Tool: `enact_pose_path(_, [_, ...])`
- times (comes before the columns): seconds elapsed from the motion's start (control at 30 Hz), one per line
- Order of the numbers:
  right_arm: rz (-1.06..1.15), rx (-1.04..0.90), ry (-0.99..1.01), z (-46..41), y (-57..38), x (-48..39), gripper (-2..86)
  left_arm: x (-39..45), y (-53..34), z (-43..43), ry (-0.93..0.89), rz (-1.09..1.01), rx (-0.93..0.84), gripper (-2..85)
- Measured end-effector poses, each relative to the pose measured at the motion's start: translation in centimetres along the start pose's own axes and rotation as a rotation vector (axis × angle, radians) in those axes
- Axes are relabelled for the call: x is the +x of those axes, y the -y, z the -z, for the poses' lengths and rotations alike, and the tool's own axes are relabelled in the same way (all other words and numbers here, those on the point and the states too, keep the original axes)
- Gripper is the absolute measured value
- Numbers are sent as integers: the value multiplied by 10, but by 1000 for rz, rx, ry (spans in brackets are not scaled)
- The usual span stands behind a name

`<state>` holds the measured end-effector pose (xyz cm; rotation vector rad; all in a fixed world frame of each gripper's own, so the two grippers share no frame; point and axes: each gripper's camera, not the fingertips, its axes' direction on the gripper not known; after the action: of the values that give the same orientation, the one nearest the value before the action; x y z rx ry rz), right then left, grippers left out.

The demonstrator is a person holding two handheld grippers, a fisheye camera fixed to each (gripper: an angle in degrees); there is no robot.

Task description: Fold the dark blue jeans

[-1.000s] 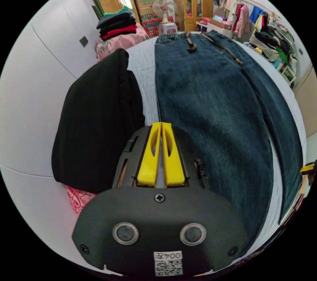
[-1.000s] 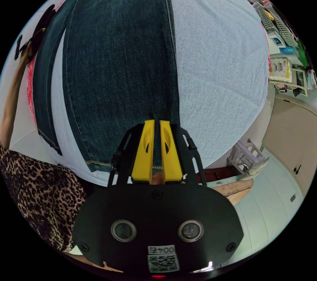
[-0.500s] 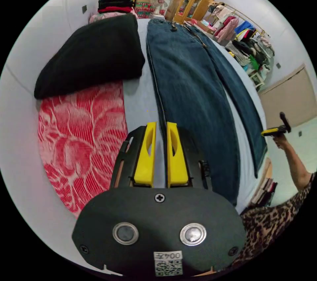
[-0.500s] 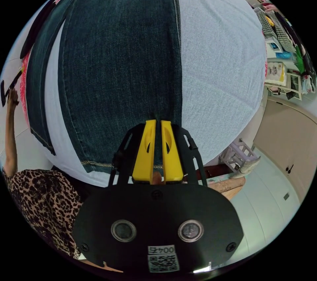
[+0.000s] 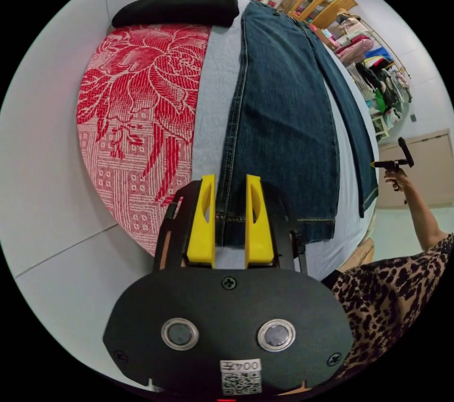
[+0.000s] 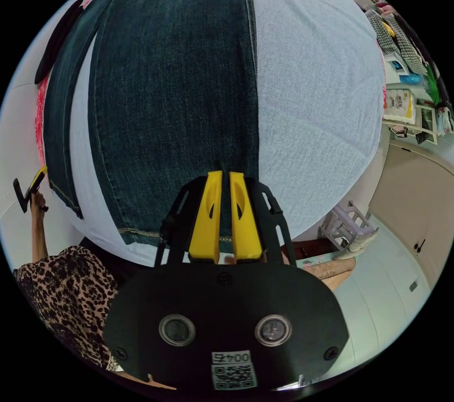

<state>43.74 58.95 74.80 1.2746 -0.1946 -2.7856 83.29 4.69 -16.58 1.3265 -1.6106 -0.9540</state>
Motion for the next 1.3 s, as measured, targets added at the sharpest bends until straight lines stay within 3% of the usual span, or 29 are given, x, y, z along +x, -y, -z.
enact_pose_path(0.17, [-10,-10,12,3,3,2,42,35,-14,33,144,-26,1,37])
enact_pose_path(0.73, [86,-83,-99,7,18,-13,45,82,-80,96,125,116,52,51])
enact_pose_path(0.9, [115,-72,-68,8,17,-5,45,172,-97,119,23,-67,90,68])
enact_pose_path(1.03, [144,-42,-49,7,12,1,44,272,-114,87,-67,-232,-7,63])
enact_pose_path(1.2, [168,-10,2,5,6,15,41,336,-143,52,58,-279,-116,33])
enact_pose_path(1.3, [190,-3,23,3,4,21,39,354,-154,54,90,-230,-85,21])
